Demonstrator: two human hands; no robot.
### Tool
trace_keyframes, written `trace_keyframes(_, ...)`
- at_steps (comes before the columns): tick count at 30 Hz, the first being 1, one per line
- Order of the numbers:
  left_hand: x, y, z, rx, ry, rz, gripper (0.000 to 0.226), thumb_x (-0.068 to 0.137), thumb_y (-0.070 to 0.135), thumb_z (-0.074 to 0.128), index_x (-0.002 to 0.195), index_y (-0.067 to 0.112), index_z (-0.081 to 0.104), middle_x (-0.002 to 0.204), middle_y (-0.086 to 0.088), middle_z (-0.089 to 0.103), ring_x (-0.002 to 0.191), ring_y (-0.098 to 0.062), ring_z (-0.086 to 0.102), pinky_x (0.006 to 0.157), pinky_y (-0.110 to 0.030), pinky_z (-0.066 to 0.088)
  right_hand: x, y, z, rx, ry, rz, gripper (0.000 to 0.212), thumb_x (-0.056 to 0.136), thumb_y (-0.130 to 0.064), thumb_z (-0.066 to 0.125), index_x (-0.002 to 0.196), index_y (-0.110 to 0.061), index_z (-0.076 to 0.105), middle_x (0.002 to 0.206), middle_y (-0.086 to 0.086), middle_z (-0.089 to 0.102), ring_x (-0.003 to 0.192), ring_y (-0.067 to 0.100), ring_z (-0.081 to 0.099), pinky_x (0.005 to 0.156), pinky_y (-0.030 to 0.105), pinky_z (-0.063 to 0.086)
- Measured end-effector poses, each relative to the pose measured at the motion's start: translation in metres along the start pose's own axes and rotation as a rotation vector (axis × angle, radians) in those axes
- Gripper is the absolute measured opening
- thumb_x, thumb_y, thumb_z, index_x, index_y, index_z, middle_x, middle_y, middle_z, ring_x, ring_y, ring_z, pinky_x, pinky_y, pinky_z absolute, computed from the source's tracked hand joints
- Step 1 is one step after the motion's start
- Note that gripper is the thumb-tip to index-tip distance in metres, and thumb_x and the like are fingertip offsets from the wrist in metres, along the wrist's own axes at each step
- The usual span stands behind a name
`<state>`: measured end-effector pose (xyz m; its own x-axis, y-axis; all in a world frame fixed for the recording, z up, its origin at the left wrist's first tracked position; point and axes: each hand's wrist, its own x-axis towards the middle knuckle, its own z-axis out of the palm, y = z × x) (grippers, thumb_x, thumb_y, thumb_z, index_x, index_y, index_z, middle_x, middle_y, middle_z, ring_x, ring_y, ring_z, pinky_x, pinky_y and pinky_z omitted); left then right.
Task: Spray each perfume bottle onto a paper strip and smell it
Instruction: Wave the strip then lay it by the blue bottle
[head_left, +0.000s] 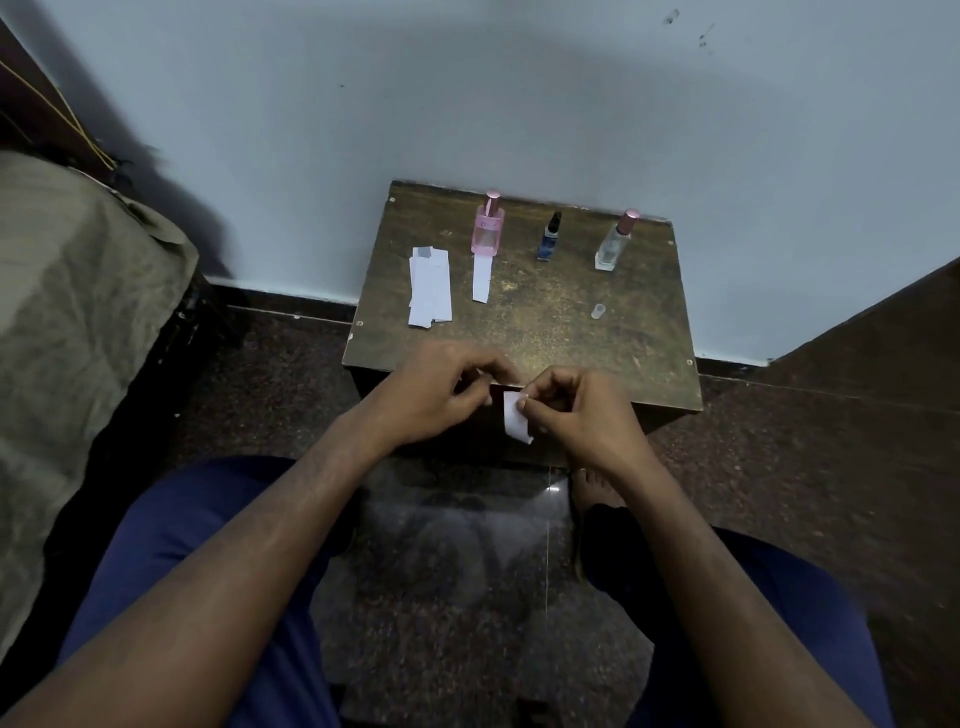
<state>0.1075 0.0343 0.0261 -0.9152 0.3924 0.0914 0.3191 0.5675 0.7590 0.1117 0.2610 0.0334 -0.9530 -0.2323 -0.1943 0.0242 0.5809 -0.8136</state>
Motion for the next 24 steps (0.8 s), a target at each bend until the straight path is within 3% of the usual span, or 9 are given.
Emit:
trace_keyframes(3,-0.002,0.001,-0.002,-0.024,0.111,-0.038,0.027,0.082,0.006,0.055,0.066,0.023,0.068,0.083,0.008,0.077,0.082,-0.011,0.074,0.069,-0.040,0.058,0.007,0.006,-0.002,0.064,0.013,0.053,0.008,0.091,-0.007,0.077,0.092,-0.015,0.075,0.079,0.005,0.077,0.069,0.020,0.076,0.071,0.036,0.061)
trace_keyframes(5,-0.004,0.000,-0.005,-0.037,0.116,-0.040,0.032,0.080,0.006,0.052,0.058,0.027,0.062,0.074,0.007,0.076,0.073,-0.012,0.074,0.059,-0.034,0.052,0.013,0.007,-0.002,0.151,0.002,0.077,0.016,0.092,-0.002,0.075,0.099,-0.017,0.074,0.081,0.009,0.077,0.068,0.020,0.076,0.072,0.034,0.062)
trace_keyframes(7,-0.005,-0.005,-0.005,-0.015,0.101,-0.058,0.035,0.083,0.015,0.052,0.056,0.032,0.065,0.066,0.008,0.074,0.063,-0.013,0.070,0.055,-0.037,0.050,0.019,0.007,-0.001,0.205,-0.001,0.082,0.023,0.093,0.003,0.071,0.102,-0.019,0.075,0.080,0.010,0.075,0.064,0.015,0.073,0.068,0.026,0.060)
trace_keyframes(11,-0.004,-0.018,0.002,-0.011,0.178,-0.199,0.047,0.107,0.041,0.055,0.066,0.026,0.073,0.064,0.010,0.071,0.061,-0.008,0.069,0.064,-0.037,0.055,0.028,0.003,0.001,0.338,-0.019,0.130,0.013,0.096,0.002,0.069,0.102,-0.007,0.074,0.077,0.009,0.075,0.064,0.012,0.072,0.063,0.021,0.058)
trace_keyframes(14,0.001,-0.017,0.006,-0.107,0.116,-0.262,0.029,0.108,0.044,0.057,0.102,0.027,0.080,0.091,0.014,0.078,0.088,-0.001,0.072,0.076,-0.028,0.052,0.033,0.002,-0.001,0.500,-0.022,0.171,0.004,0.098,0.002,0.068,0.098,-0.001,0.070,0.074,0.009,0.073,0.062,0.013,0.071,0.060,0.022,0.059)
trace_keyframes(16,0.005,-0.012,0.007,-0.266,-0.021,-0.300,0.033,0.111,0.044,0.051,0.122,0.027,0.076,0.110,0.011,0.078,0.105,-0.004,0.070,0.088,-0.030,0.055,0.035,-0.001,-0.004,0.593,-0.033,0.206,0.008,0.098,0.004,0.065,0.095,-0.002,0.068,0.075,0.009,0.074,0.061,0.014,0.071,0.059,0.023,0.059)
trace_keyframes(18,0.007,-0.007,0.008,-0.345,-0.124,-0.316,0.039,0.112,0.044,0.046,0.119,0.020,0.076,0.110,0.001,0.077,0.107,-0.019,0.070,0.096,-0.043,0.054,0.036,-0.004,-0.007,0.646,-0.026,0.231,0.008,0.099,0.004,0.065,0.095,-0.003,0.068,0.076,0.010,0.073,0.061,0.014,0.070,0.061,0.024,0.059)
trace_keyframes(20,0.008,-0.006,0.008,-0.396,-0.179,-0.343,0.035,0.112,0.039,0.048,0.109,0.020,0.078,0.108,0.000,0.079,0.106,-0.028,0.068,0.093,-0.044,0.051,0.039,-0.004,-0.010,0.681,0.000,0.250,0.007,0.098,0.000,0.067,0.094,-0.005,0.068,0.079,0.010,0.073,0.063,0.015,0.069,0.063,0.025,0.058)
trace_keyframes(24,0.009,-0.012,0.003,-0.449,-0.172,-0.413,0.023,0.110,0.022,0.054,0.108,0.021,0.076,0.104,0.009,0.081,0.094,-0.008,0.070,0.083,-0.031,0.051,0.044,0.002,-0.016,0.689,0.050,0.277,0.006,0.095,-0.008,0.076,0.091,-0.010,0.072,0.085,0.008,0.073,0.069,0.016,0.068,0.063,0.023,0.058)
